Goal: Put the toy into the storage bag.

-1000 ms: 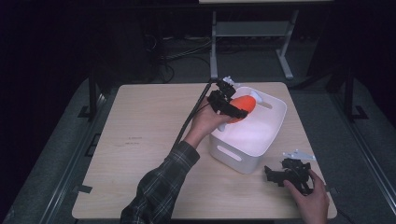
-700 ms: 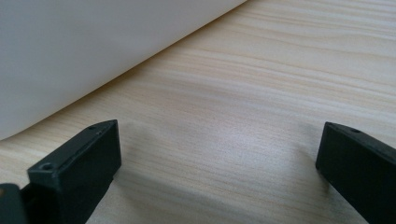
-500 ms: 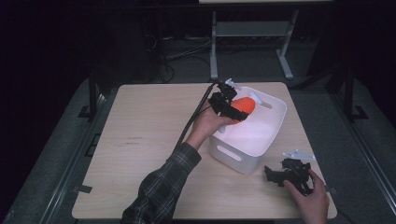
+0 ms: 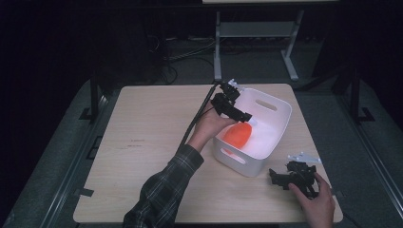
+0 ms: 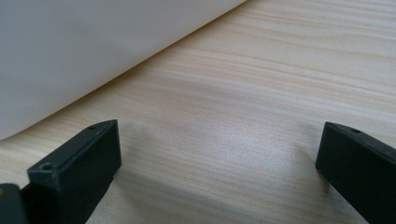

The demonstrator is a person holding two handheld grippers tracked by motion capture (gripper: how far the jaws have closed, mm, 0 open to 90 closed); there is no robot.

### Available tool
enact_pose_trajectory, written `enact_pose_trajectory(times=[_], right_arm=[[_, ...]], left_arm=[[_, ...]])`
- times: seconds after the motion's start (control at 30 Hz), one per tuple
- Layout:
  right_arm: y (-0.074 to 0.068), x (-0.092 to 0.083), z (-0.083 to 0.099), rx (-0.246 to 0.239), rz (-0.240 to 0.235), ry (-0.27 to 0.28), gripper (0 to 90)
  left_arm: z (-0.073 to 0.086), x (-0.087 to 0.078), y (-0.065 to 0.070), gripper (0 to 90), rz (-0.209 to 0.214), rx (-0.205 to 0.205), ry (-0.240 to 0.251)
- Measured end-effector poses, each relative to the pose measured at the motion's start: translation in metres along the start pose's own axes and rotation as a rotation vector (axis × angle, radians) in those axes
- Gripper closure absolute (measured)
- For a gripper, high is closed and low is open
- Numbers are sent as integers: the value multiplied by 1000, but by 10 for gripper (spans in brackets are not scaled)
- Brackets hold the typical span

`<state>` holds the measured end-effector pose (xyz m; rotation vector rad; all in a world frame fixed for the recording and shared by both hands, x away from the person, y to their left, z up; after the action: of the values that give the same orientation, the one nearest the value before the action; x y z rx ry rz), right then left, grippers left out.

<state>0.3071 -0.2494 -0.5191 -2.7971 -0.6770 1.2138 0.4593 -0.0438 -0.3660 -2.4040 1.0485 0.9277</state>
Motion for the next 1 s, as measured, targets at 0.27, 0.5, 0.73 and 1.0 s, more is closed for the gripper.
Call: enact_pose_trajectory(times=[0.27, 0.5, 0.73, 1.0], right_arm=[[0, 0, 0, 2, -1, 0, 0], [0, 0, 0, 2, -2, 0, 0], [0, 0, 0, 0, -1, 0, 0], [0, 0, 0, -1, 0, 1, 0]], left_arm=[[3, -16, -9, 139, -12, -3, 15], [9, -28, -20, 139, -19, -3, 17], [18, -44, -29, 139, -31, -12, 23], [33, -54, -40, 139, -37, -16, 18]])
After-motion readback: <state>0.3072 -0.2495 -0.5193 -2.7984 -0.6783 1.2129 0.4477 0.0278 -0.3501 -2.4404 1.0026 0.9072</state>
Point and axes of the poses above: each handheld gripper's, and its own axes: x roughly forward along the jaws, z roughly out of its underside, y roughly to its right, the point moved 5 cm from there along x, roughly forward along the jaws, and after that the axes turned 13 degrees about -z, right-handed, at the moved point
